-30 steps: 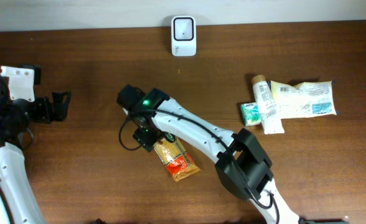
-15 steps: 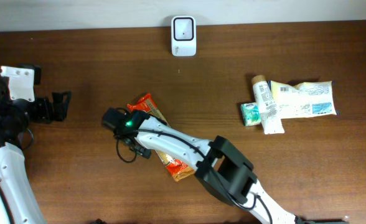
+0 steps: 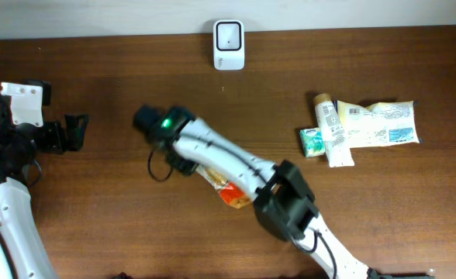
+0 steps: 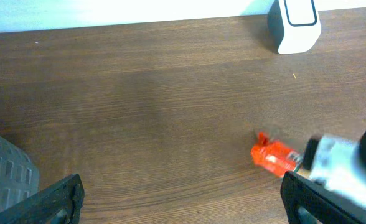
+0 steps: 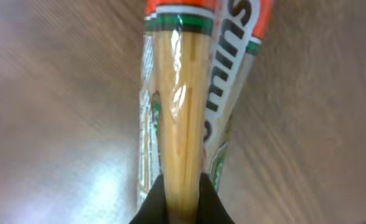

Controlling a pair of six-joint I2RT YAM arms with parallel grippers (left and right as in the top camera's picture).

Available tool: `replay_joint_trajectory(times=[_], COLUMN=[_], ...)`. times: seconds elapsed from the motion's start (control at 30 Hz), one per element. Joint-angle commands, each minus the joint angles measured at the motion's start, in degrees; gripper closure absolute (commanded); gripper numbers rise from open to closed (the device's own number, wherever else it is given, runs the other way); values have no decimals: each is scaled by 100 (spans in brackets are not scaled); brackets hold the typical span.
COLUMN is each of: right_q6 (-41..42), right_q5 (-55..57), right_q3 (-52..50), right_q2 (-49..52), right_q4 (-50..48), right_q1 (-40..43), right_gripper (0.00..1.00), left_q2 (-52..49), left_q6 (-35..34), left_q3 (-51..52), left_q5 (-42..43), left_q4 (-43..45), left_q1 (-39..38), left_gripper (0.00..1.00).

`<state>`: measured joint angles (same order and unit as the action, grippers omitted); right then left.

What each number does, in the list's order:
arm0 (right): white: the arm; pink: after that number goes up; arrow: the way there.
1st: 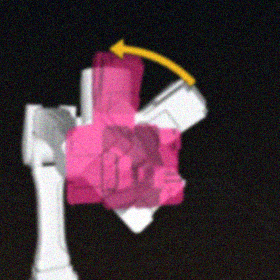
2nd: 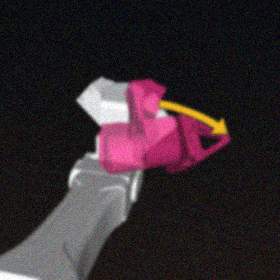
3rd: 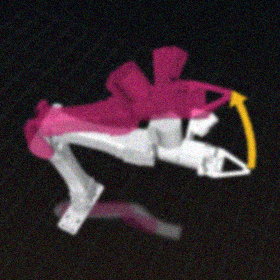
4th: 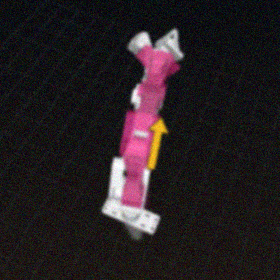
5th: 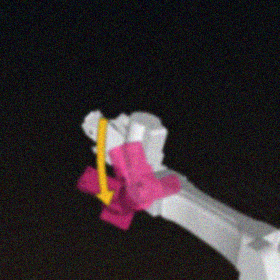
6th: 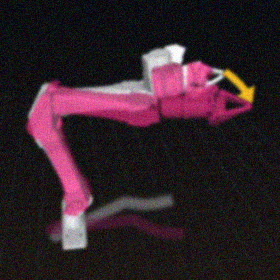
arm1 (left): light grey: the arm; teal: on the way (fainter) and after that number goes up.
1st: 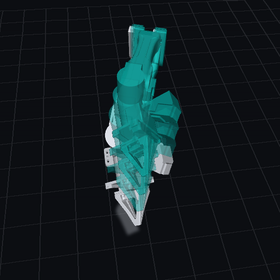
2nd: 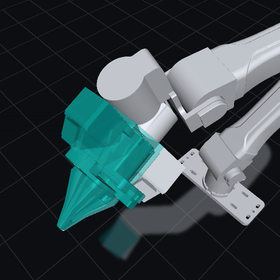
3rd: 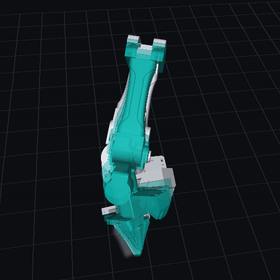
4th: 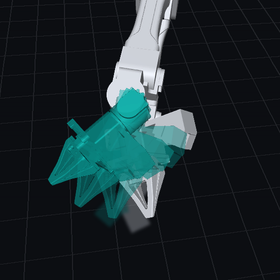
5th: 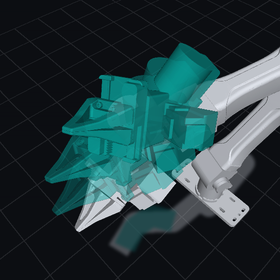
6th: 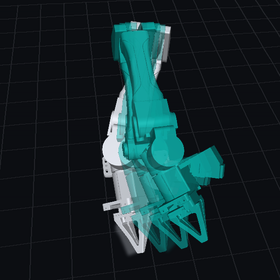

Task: Scan the item barcode
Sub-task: 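Lift the pasta pack toward the scanner with the right gripper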

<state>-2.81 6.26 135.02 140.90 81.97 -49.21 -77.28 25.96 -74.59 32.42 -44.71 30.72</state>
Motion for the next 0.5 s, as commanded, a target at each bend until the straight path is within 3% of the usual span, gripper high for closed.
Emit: replay_joint_trajectory(times=[0.0,0.1,0.13,0.23,0.4,0.47], right_q6=[-400,-905,-903,-901,-925,-1198], right_q5=[-2769,-5672,-5904,-6352,-5925,-5910], right_q3=[713,133,-85,-1082,-2048,-2048], right_q2=[-168,-164,-164,-164,-164,-166], right_q4=[404,372,251,-332,-1014,-999], right_q1=[848,1694,1803,2120,2653,2715], right_gripper=[96,96,96,96,95,80], left_q2=[7,9,7,7,7,7], left_q6=[94,94,94,94,94,94], left_q3=[-46,-46,-46,-46,-46,-46], left_q5=[81,81,81,81,81,81], left_q4=[11,11,11,11,11,11], left_q1=[20,20,20,20,20,20], left_gripper=[1,1,1,1,1,1])
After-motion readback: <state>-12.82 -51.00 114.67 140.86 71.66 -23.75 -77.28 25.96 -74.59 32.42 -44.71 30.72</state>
